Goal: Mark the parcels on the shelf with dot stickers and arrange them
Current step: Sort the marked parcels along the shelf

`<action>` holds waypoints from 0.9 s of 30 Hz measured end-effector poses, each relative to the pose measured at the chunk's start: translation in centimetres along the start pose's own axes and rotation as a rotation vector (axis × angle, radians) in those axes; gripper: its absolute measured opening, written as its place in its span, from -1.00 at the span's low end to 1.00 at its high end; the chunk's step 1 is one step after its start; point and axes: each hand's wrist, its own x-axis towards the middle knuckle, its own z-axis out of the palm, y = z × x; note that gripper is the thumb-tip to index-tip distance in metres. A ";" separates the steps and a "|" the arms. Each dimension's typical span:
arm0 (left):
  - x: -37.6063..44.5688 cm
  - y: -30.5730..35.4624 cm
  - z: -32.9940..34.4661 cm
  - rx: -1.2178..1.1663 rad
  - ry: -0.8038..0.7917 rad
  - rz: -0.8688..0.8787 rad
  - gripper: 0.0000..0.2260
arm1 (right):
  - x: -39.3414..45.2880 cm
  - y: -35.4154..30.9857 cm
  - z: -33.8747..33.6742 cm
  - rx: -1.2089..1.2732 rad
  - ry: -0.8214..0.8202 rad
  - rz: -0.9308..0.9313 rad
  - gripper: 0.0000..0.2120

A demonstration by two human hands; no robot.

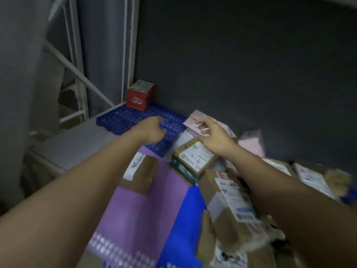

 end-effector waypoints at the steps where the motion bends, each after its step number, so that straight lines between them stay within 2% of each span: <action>1: -1.1 0.4 0.5 0.009 -0.019 0.012 -0.53 | -1.6 0.4 -0.6 -0.018 -0.034 0.034 -0.67; 4: -3.1 1.3 2.6 0.063 -0.051 -0.006 -0.43 | -5.3 1.7 -1.2 -0.075 -0.174 0.126 -0.64; 6: -3.6 2.3 4.6 0.083 -0.060 -0.020 -0.35 | -6.7 2.4 -1.0 -0.196 -0.210 0.113 -0.62; 10: -3.0 4.6 9.1 -0.004 -0.138 -0.049 0.01 | -7.4 3.6 -0.8 -0.286 -0.178 0.147 -0.59; 12: -2.2 5.2 10.6 0.024 -0.132 -0.088 0.12 | -7.1 4.3 -0.9 -0.282 -0.152 0.182 -0.60; 17: -1.0 6.5 11.5 0.060 -0.075 -0.116 0.05 | -7.2 6.2 -1.4 -0.250 -0.199 0.253 -0.65; 24: -4.6 7.4 6.0 0.083 0.088 -0.139 -0.08 | -7.1 4.2 -3.1 -0.090 0.071 0.198 -0.69; 27: -5.9 7.1 3.6 0.074 0.199 -0.136 -0.07 | -6.6 2.8 -3.1 -0.015 0.117 0.173 -0.69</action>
